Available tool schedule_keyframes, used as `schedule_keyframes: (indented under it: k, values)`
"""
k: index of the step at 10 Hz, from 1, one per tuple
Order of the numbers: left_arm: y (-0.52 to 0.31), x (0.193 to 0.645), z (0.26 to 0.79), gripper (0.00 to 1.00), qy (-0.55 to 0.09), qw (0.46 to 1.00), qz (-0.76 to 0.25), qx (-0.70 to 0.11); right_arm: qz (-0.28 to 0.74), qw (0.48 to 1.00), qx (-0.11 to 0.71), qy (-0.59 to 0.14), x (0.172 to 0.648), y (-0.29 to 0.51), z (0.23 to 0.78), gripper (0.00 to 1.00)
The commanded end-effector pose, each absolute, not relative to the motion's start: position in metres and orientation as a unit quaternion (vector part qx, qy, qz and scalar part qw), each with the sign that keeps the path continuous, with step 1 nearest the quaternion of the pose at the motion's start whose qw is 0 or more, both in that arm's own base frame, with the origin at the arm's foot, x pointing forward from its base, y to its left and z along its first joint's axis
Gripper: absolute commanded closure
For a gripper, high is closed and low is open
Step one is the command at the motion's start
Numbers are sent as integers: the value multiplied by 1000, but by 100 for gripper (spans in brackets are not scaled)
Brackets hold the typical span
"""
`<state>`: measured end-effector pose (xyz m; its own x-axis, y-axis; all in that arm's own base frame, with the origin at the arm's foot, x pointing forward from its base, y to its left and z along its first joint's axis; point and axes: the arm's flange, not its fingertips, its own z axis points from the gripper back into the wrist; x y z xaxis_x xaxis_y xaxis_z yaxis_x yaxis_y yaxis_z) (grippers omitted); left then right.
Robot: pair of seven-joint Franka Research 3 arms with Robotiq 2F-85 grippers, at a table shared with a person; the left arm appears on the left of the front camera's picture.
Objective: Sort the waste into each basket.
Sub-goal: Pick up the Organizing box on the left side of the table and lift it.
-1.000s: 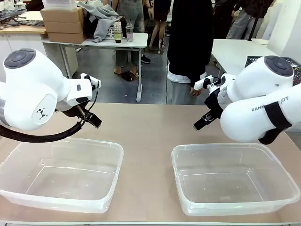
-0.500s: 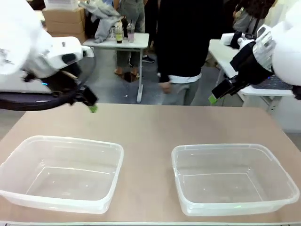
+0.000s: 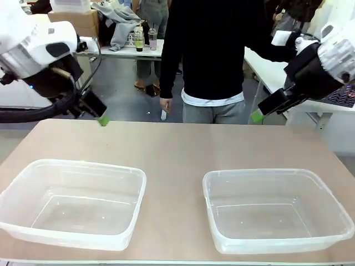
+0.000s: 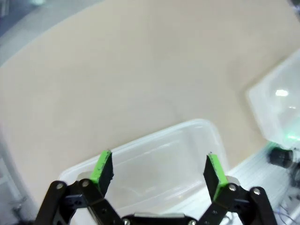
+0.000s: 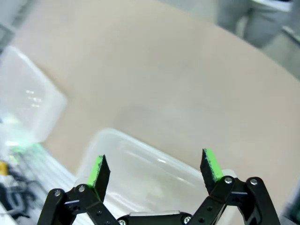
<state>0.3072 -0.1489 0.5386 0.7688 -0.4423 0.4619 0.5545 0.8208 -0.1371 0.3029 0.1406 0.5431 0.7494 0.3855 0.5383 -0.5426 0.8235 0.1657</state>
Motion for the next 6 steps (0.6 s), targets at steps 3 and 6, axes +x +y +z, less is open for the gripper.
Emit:
schedule_keyframes:
  k: [3, 6]
  values:
    - [-66, 304, 542, 0, -193, 721, -159, -646, -67, 614, 767, -174, 299, 94, 528, 0]
    - [-72, 317, 512, 0, -130, 798, -25, -589, -160, 748, 607, -215, 310, 93, 515, 0]
